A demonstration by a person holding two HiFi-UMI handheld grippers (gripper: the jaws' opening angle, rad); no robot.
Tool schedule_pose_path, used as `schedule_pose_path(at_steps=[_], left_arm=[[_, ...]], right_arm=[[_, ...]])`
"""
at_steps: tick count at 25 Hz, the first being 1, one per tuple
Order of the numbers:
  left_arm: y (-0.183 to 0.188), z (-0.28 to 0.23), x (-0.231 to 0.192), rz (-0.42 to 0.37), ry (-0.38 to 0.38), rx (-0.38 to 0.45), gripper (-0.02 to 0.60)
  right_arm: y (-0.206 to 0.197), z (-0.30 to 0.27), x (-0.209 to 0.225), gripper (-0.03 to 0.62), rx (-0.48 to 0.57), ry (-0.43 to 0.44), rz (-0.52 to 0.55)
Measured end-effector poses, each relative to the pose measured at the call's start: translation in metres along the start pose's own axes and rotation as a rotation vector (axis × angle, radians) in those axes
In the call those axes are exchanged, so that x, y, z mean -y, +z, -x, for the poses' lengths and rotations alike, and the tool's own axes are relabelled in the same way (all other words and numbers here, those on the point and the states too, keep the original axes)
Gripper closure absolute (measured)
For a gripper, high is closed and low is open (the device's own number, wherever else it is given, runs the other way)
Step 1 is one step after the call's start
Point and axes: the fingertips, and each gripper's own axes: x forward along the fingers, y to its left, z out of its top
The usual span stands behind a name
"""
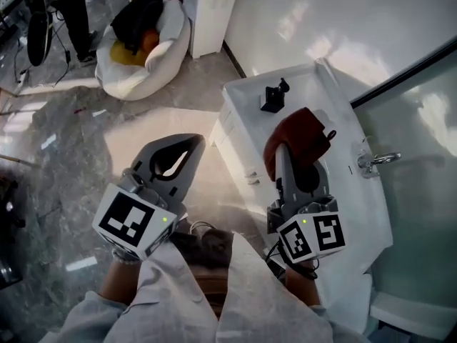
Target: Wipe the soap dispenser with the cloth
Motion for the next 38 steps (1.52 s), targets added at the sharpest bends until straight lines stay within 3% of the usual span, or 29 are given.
schedule_pose_path(at_steps=[4,9,14,23,25,29,32,38], left_arm=[[0.005,-0.011,-0.030,-0.011,-0.063,-0.010,0.577],[0.008,-0.026,-0.052,0.042,-0.154,-0.052,0.577],[0.008,-0.043,-0.072,0.044,-0.243,-0.070,0.577],[0.003,-0.065,-0.088,0.031,-0.375,-0.090,0.577],[0.002,-0.069,-0.086,0.038,-0.400,-0.097,0.577],[0.000,-0.083,-0.088,-0.026,-0.440,-0.071,0.577],[-0.002,-0.093,-0.081,0.004,-0.471,-0.080,0.577],[0.000,-0.114,-0.076,-0.019,-0.494,-0.071,0.577]], right_arm=[[0.005,-0.024,-0.001,0.539,0.004,-0.077,-0.013],[0.005,-0.045,0.002,0.539,0.002,-0.189,-0.037],[0.006,-0.062,-0.002,0.539,0.004,-0.269,-0.052],[-0.001,-0.070,0.003,0.539,-0.012,-0.410,-0.055],[-0.004,-0.068,0.004,0.539,-0.025,-0.435,-0.040],[-0.010,-0.065,0.017,0.539,-0.060,-0.487,0.010],[-0.018,-0.063,0.035,0.539,-0.102,-0.517,0.059],[-0.026,-0.072,0.071,0.539,-0.185,-0.541,0.161]])
